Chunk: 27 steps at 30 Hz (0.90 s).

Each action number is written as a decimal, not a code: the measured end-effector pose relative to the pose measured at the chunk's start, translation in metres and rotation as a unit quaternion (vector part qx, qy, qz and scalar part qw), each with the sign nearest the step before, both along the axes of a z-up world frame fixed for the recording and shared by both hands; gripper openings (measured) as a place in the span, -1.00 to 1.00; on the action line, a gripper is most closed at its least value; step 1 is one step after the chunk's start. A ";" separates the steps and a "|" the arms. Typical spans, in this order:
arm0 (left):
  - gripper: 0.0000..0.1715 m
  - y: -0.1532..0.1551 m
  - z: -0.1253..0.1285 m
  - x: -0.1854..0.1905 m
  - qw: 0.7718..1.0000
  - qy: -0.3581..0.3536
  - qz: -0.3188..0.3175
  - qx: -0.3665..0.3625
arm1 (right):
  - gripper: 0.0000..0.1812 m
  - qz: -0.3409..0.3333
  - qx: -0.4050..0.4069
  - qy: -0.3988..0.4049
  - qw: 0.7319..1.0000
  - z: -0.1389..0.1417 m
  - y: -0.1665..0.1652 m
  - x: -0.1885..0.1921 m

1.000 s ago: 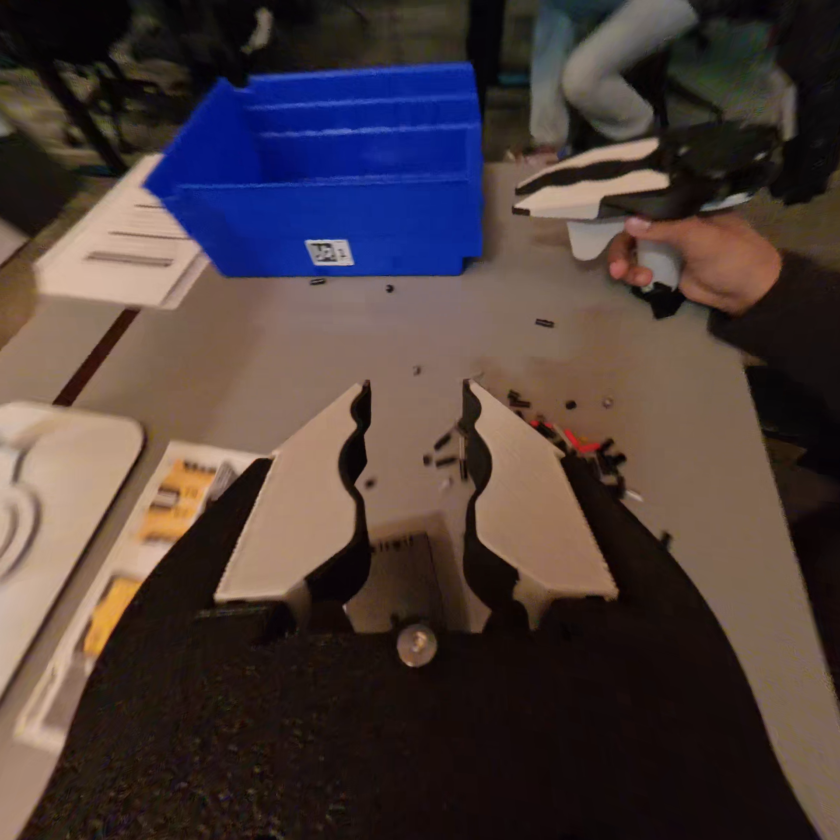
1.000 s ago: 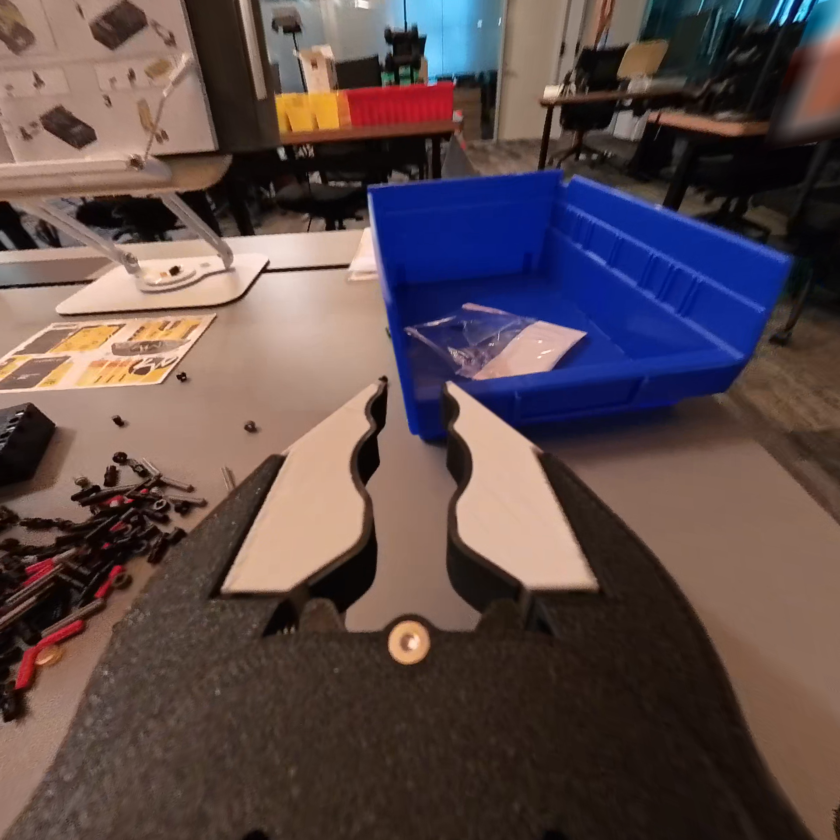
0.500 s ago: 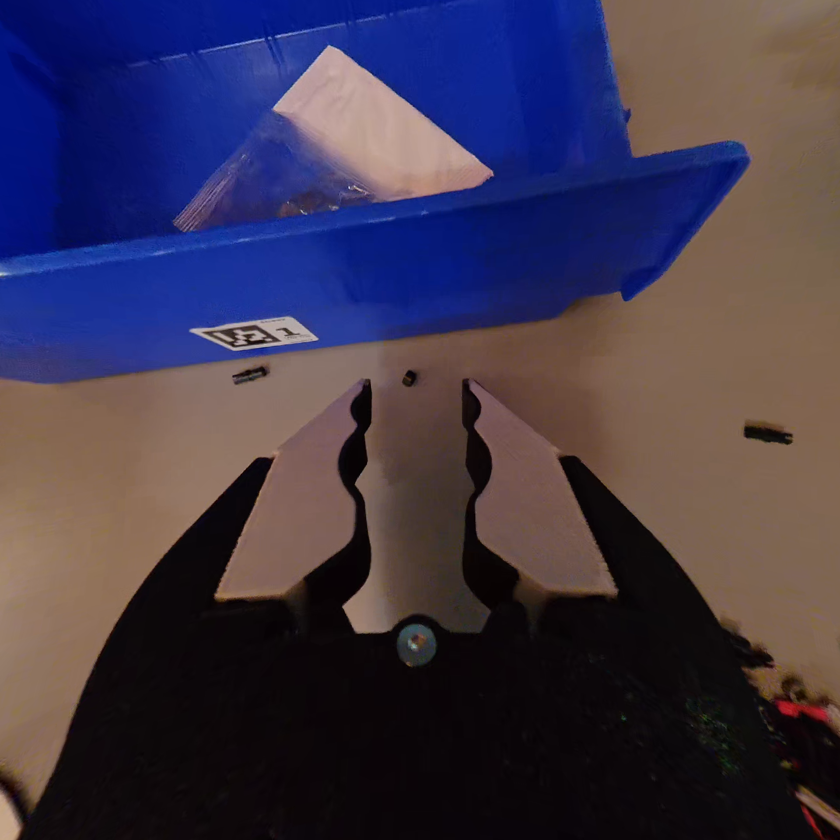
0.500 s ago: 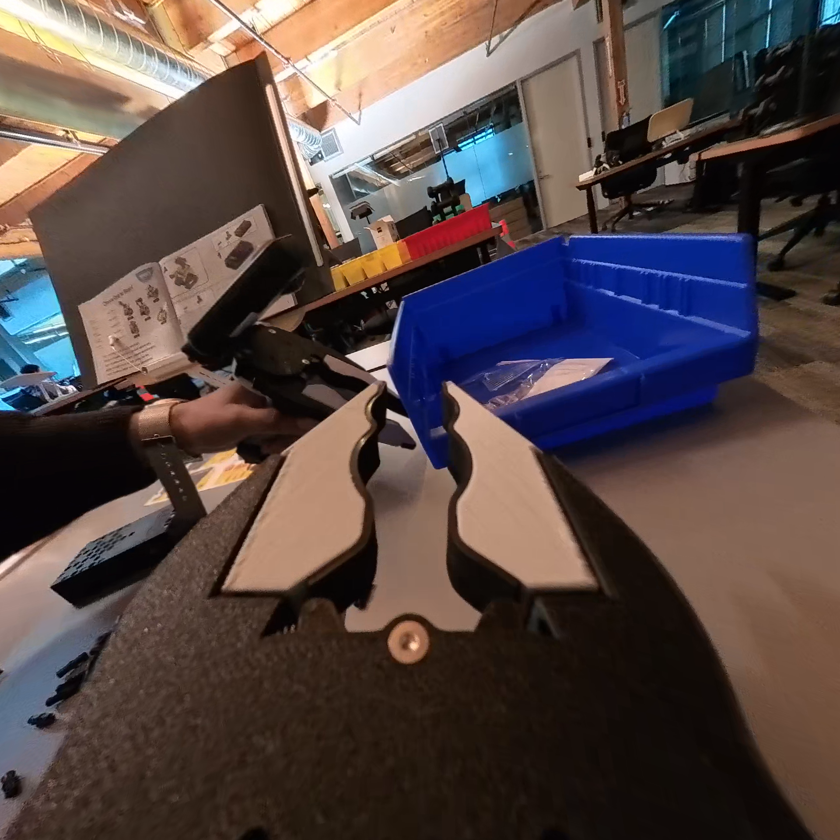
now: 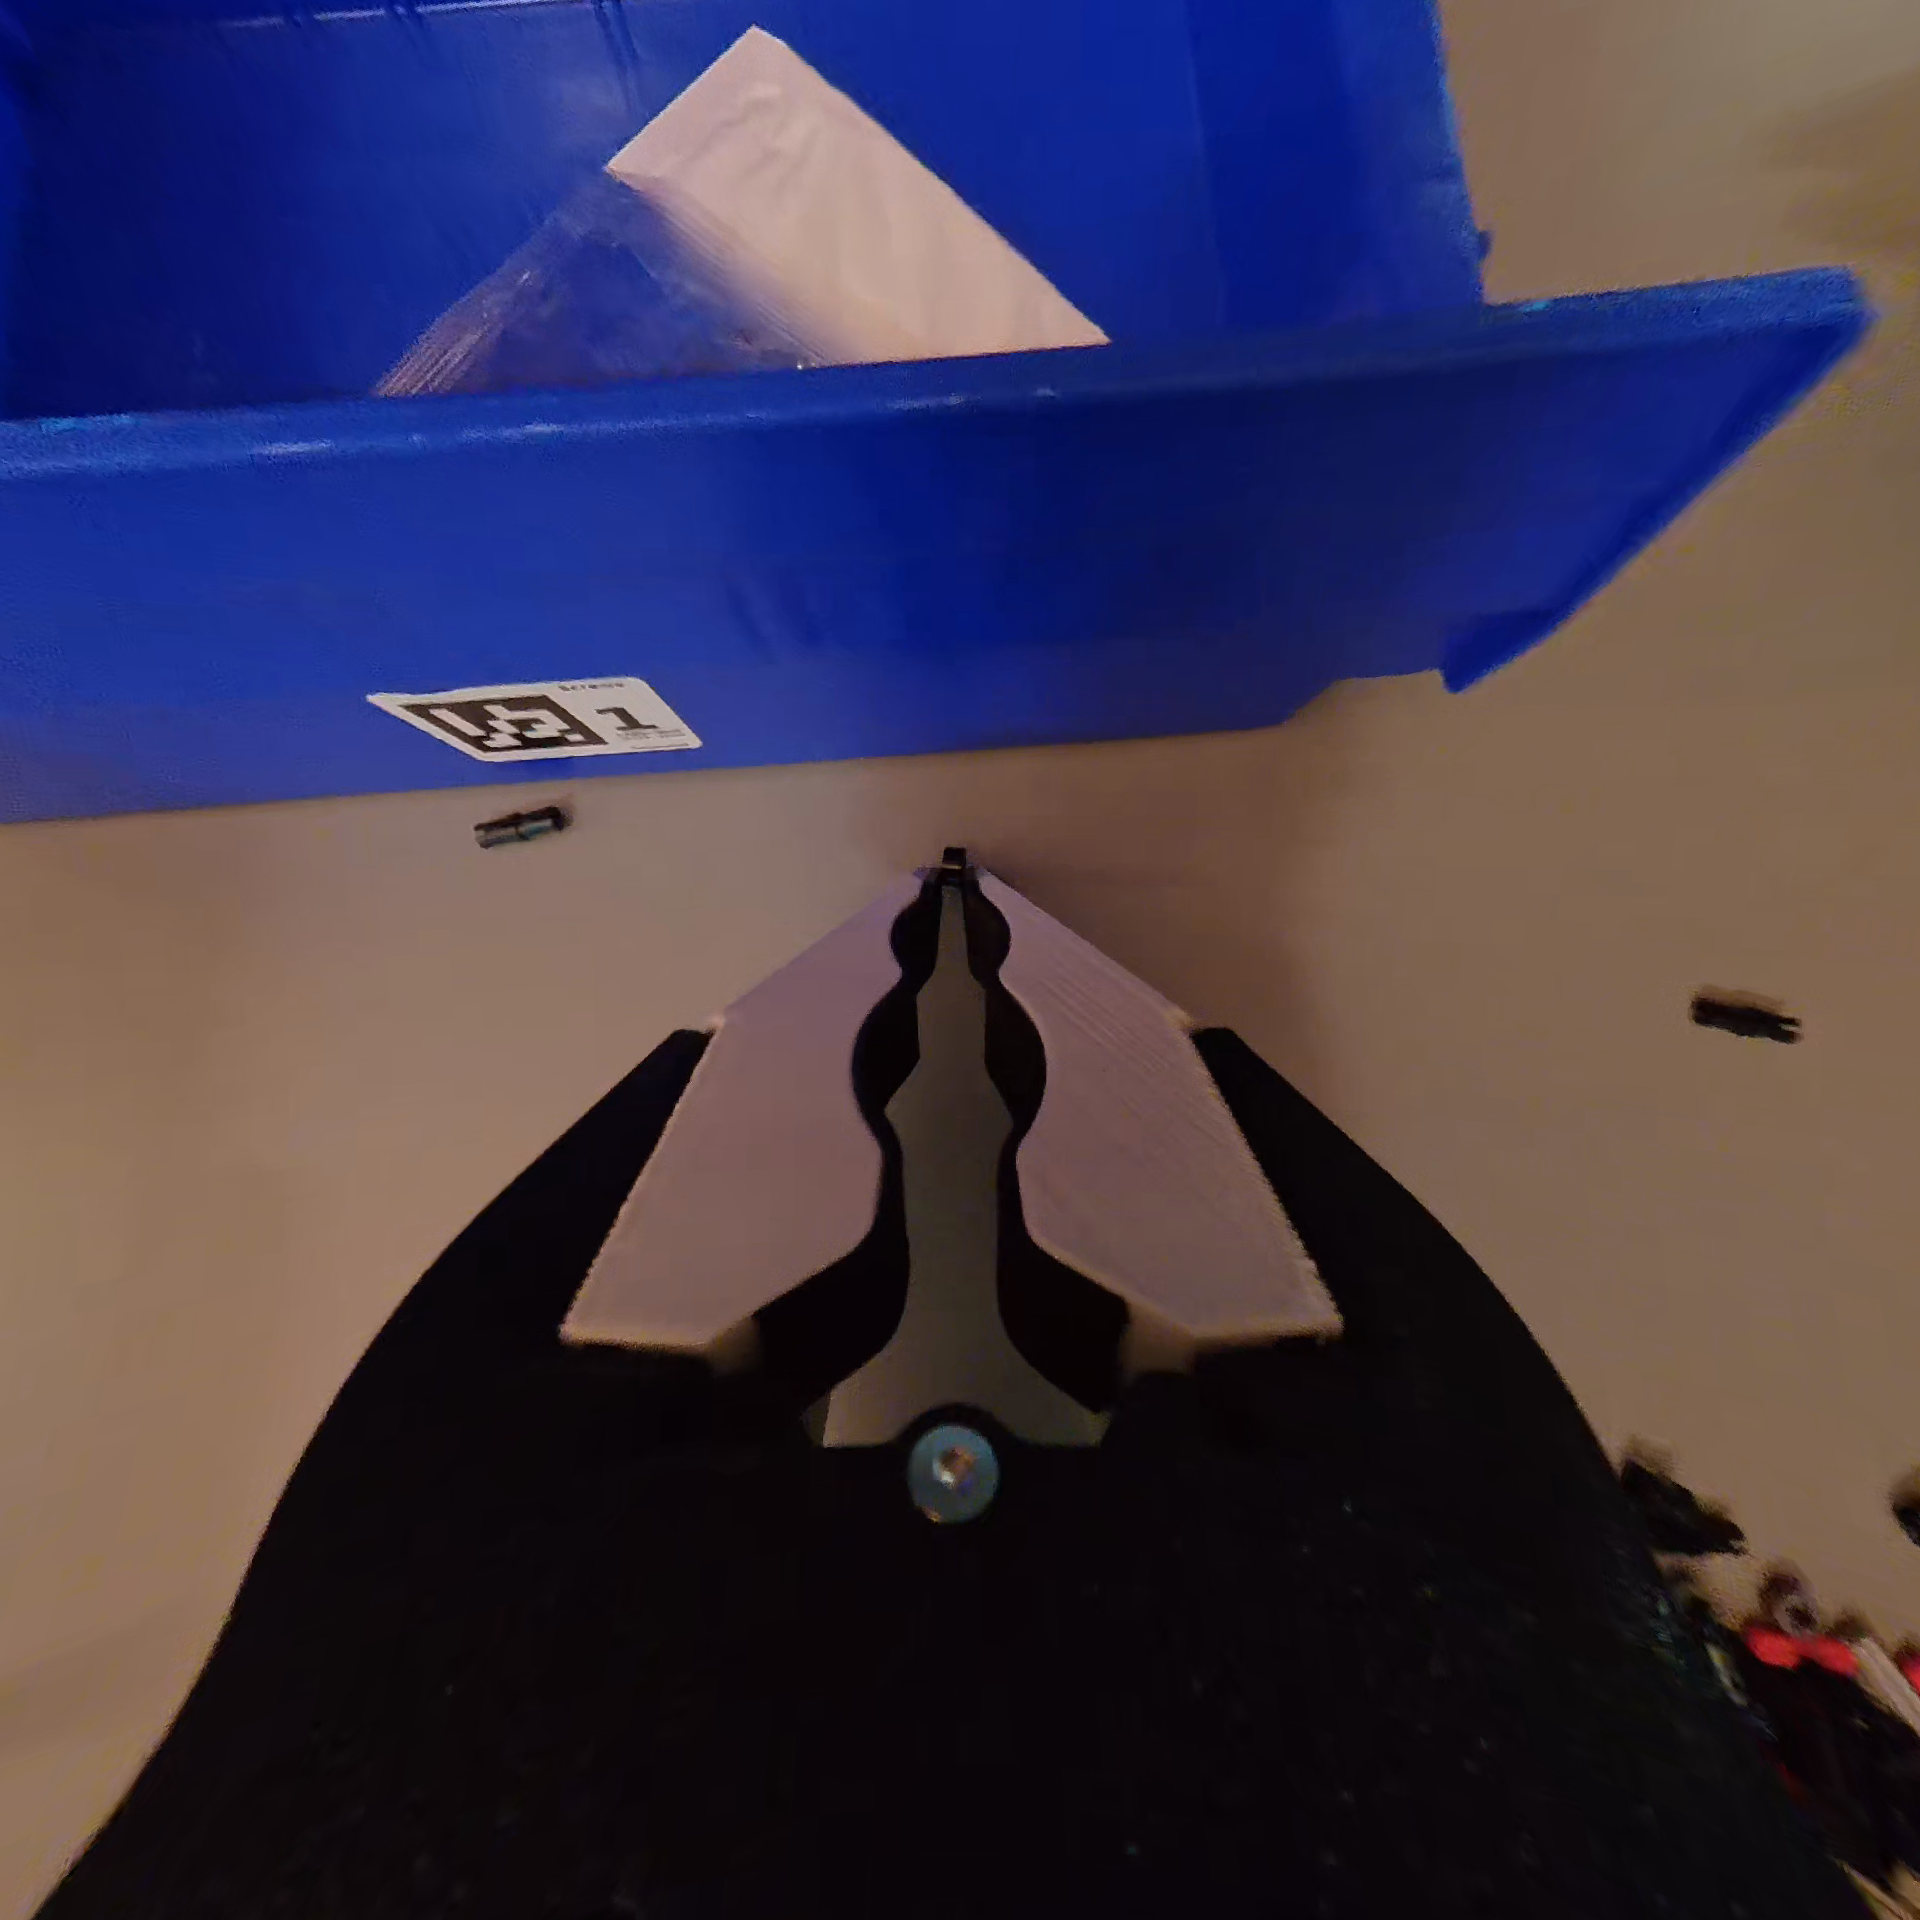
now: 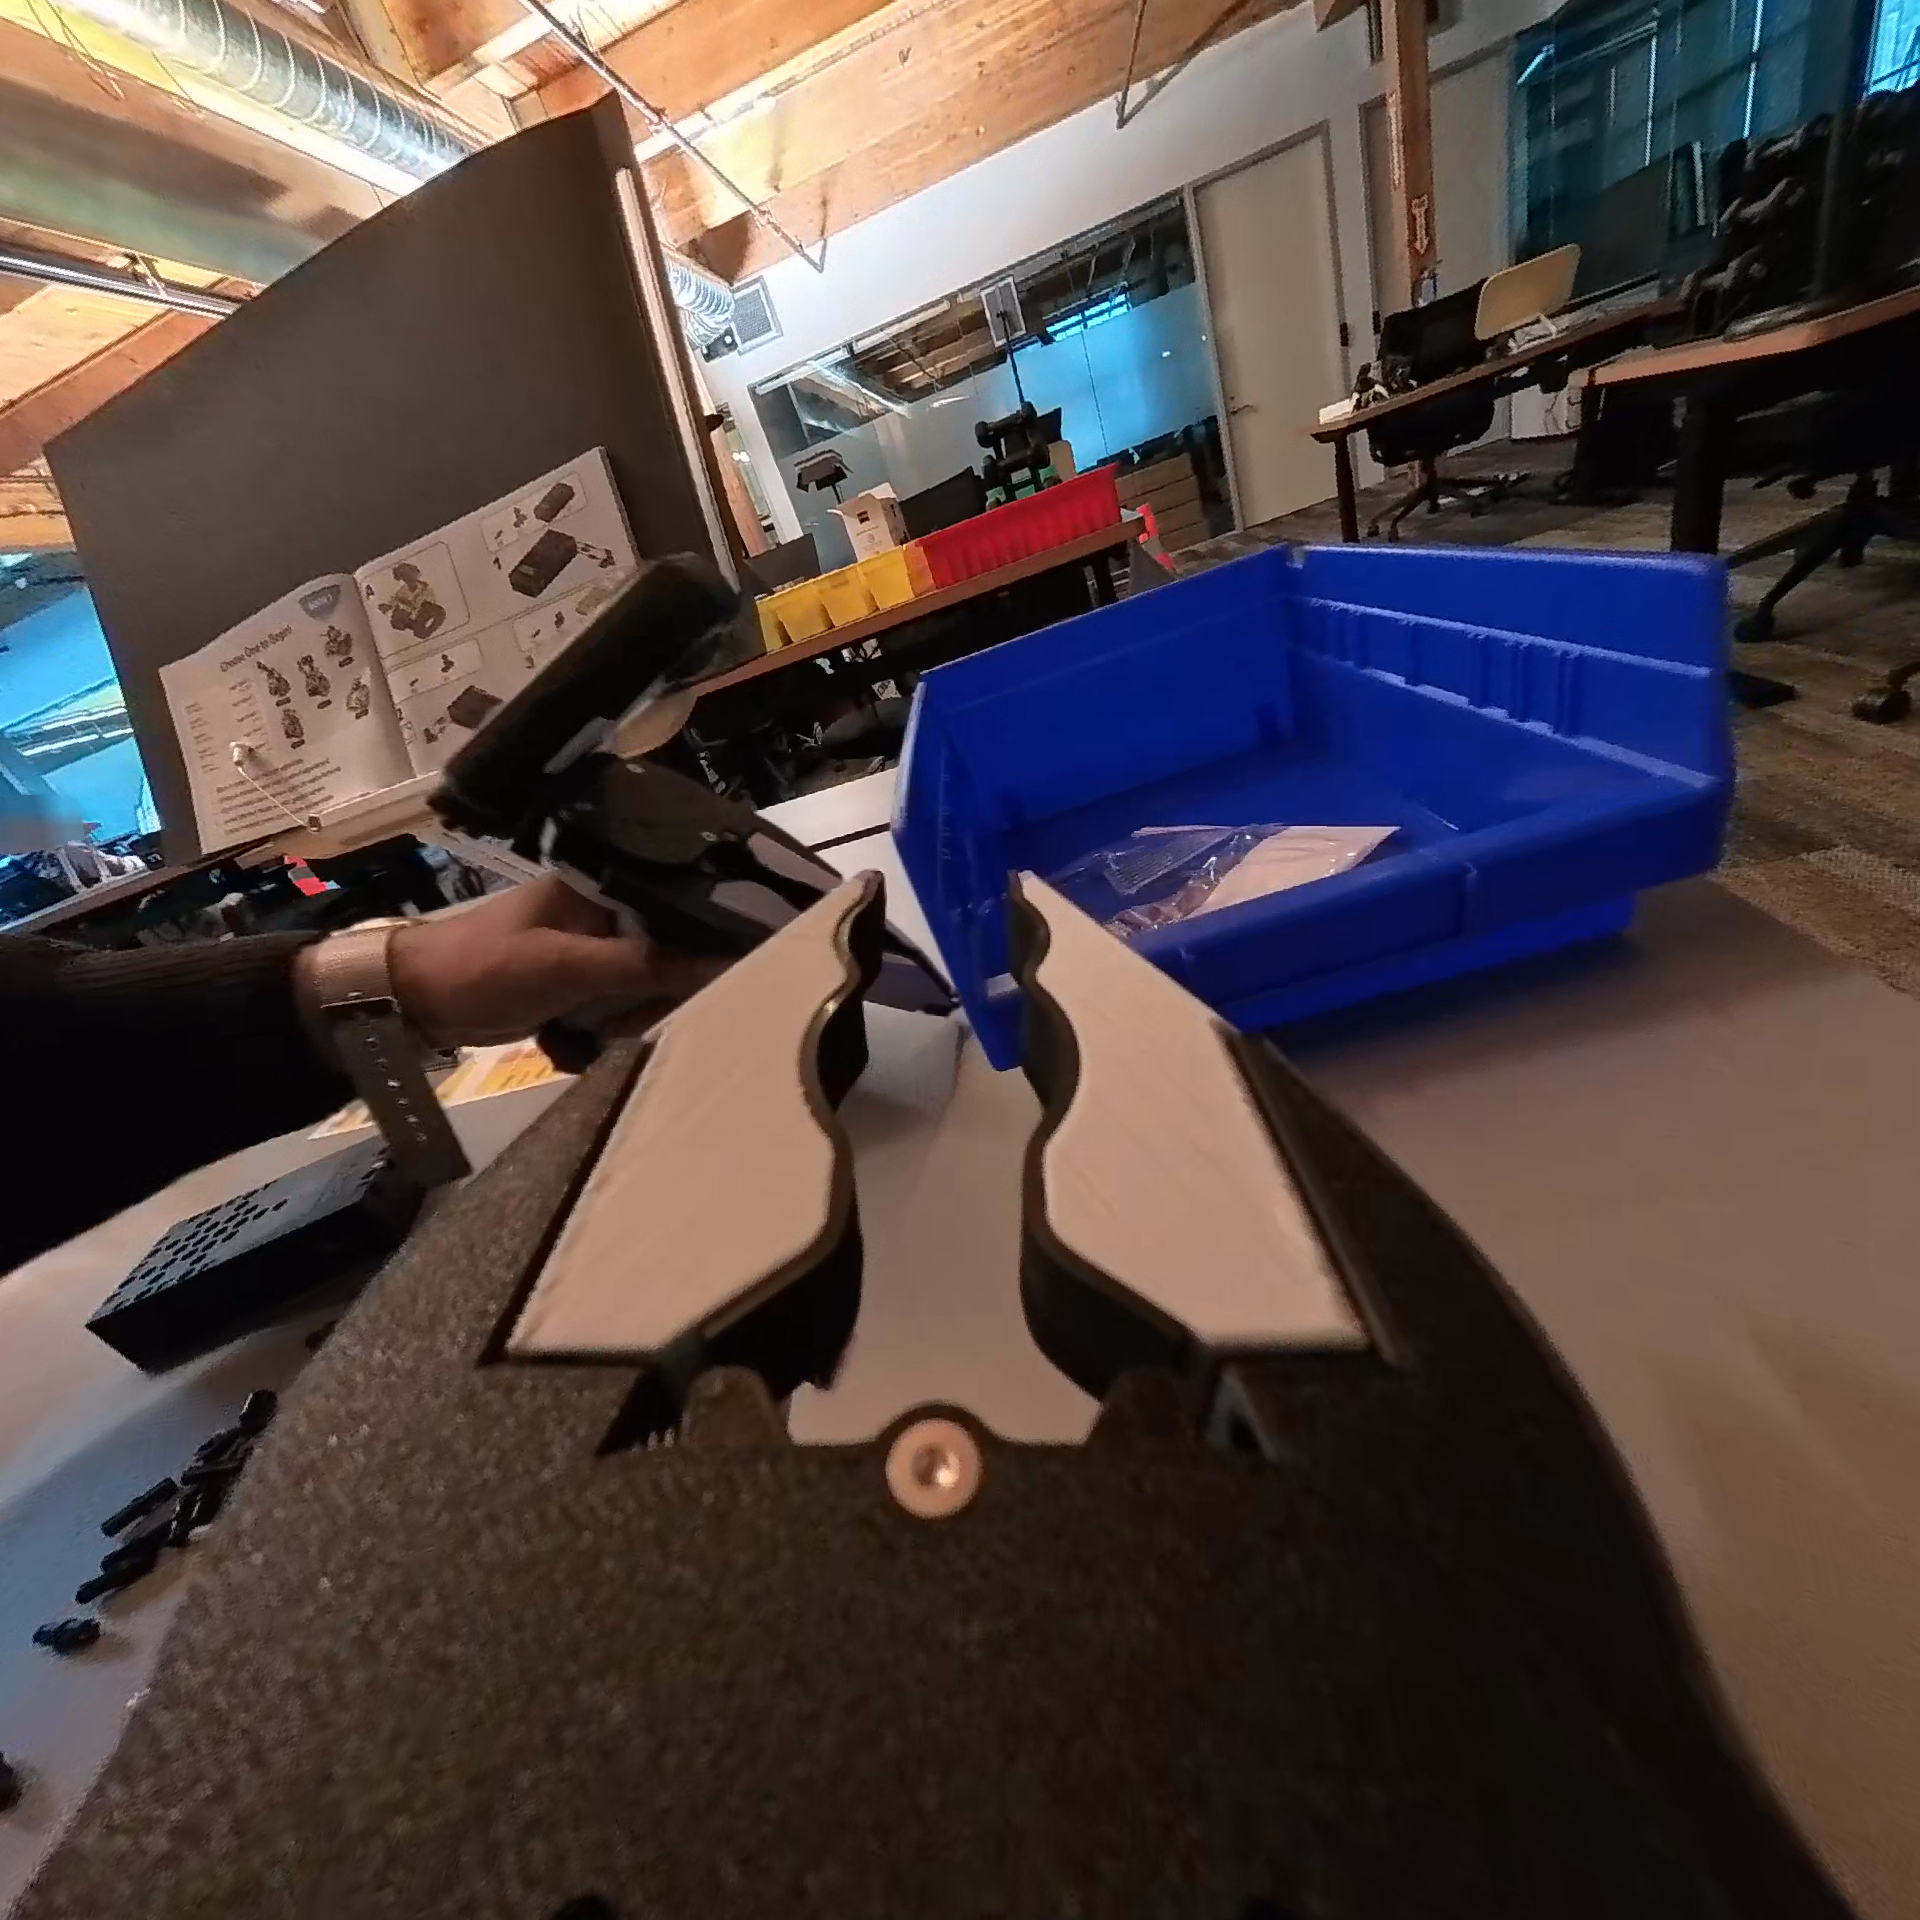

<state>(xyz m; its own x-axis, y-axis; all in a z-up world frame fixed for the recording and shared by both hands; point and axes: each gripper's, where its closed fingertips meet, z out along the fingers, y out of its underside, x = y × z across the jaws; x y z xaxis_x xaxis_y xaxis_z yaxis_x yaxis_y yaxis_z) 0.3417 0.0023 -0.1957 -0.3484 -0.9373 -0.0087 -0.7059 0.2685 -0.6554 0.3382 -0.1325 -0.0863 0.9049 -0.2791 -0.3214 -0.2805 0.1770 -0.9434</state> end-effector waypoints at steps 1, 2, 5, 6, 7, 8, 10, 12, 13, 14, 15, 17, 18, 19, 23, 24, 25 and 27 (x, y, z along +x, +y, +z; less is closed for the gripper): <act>-0.96 -0.003 0.004 -0.005 1.000 -0.001 -0.001 -0.006 | -0.74 0.000 -0.001 -0.002 1.000 0.000 0.000 0.000; -0.96 -0.007 0.010 -0.011 1.000 -0.003 -0.003 -0.015 | -0.74 0.000 -0.002 -0.002 1.000 0.000 0.000 0.000; -0.96 -0.025 0.025 -0.046 0.999 0.003 -0.025 -0.032 | -0.74 0.000 -0.001 0.000 1.000 0.000 0.000 0.000; -0.96 -0.032 0.029 -0.062 0.999 0.007 -0.037 -0.032 | -0.74 0.000 0.000 0.001 1.000 0.000 0.000 0.000; -0.96 -0.039 0.032 -0.079 0.998 0.013 -0.050 -0.027 | -0.74 0.001 0.000 0.002 1.000 0.000 0.000 0.000; -0.96 -0.045 0.034 -0.097 0.998 0.019 -0.062 -0.020 | -0.74 0.001 0.000 0.002 1.000 0.000 0.000 0.000; -0.96 -0.051 0.035 -0.128 0.997 0.025 -0.072 -0.003 | -0.74 0.001 -0.002 0.001 1.000 0.000 0.001 0.000; -0.97 -0.051 0.033 -0.149 0.998 0.033 -0.062 0.001 | -0.74 0.002 -0.005 -0.001 1.000 -0.001 0.002 0.000; -0.96 -0.053 0.031 -0.157 0.997 0.043 -0.059 -0.007 | -0.75 0.002 -0.006 -0.002 1.000 -0.001 0.002 -0.001; -0.96 -0.053 0.028 -0.163 0.997 0.053 -0.055 -0.016 | -0.74 0.003 -0.009 -0.003 1.000 -0.002 0.003 -0.001; -0.96 -0.054 0.025 -0.167 0.997 0.059 -0.052 -0.023 | -0.74 0.004 -0.011 -0.003 1.000 -0.002 0.003 -0.001; -0.95 -0.054 0.020 -0.170 0.996 0.067 -0.052 -0.030 | -0.74 0.007 -0.017 -0.001 1.000 -0.004 0.005 -0.002; -0.94 -0.053 0.019 -0.169 0.996 0.066 -0.050 -0.027 | -0.74 0.009 -0.019 -0.001 1.000 -0.004 0.006 -0.002; -0.94 -0.051 0.018 -0.167 0.997 0.062 -0.047 -0.024 | -0.74 0.010 -0.021 0.000 1.000 -0.005 0.007 -0.002; -0.92 -0.040 0.028 -0.144 0.999 0.027 -0.028 -0.014 | -0.74 0.011 -0.021 0.002 1.000 -0.005 0.007 -0.002; -0.91 -0.033 0.033 -0.133 1.000 0.012 -0.016 -0.010 | -0.74 0.011 -0.021 0.002 1.000 -0.005 0.007 -0.002; -0.89 -0.023 0.037 -0.119 1.000 -0.007 0.004 -0.003 | -0.74 0.011 -0.021 0.002 1.000 -0.005 0.007 -0.002; -0.85 0.008 0.042 -0.085 0.997 -0.048 0.056 0.028 | -0.74 0.012 -0.022 0.001 1.000 -0.005 0.007 -0.002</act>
